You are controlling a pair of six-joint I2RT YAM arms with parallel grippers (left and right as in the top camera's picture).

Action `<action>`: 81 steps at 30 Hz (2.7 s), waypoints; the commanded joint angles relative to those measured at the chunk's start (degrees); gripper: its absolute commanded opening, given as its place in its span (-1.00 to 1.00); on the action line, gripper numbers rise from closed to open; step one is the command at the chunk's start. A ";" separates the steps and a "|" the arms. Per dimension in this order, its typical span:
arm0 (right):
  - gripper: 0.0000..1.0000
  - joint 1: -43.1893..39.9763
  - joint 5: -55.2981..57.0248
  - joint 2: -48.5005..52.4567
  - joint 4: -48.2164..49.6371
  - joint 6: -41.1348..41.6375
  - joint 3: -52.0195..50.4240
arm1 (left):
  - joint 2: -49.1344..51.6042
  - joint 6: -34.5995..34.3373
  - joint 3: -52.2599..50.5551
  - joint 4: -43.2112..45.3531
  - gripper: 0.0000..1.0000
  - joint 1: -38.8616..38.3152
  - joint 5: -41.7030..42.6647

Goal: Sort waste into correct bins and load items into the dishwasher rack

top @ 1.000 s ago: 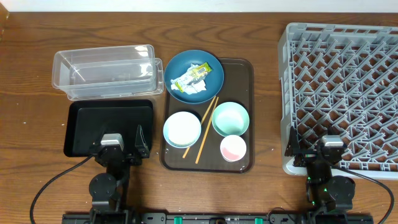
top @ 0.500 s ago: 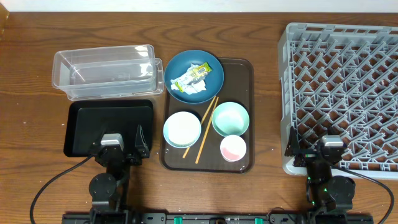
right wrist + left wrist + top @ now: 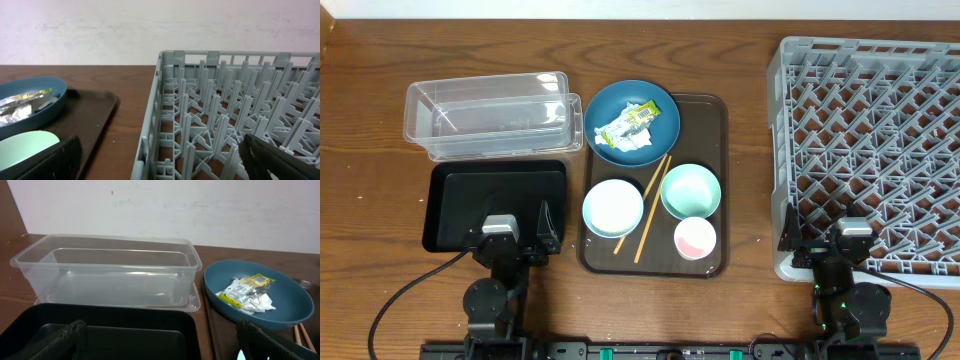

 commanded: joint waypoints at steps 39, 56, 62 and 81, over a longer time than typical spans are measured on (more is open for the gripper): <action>0.99 -0.26 -2.80 1.84 -0.90 3.10 10.27 | 13.51 -10.69 14.40 -6.62 0.94 0.17 5.35; 0.99 -0.26 -2.60 34.58 -34.73 2.34 44.17 | 48.41 -10.08 49.88 -46.29 0.94 0.20 5.70; 0.99 -0.26 -2.51 42.60 -39.95 2.32 48.89 | 49.24 -10.43 50.03 -48.87 0.94 0.20 5.77; 0.98 -0.26 -3.87 46.95 -41.40 2.78 48.85 | 64.74 -4.33 55.28 -34.23 0.84 -7.23 10.12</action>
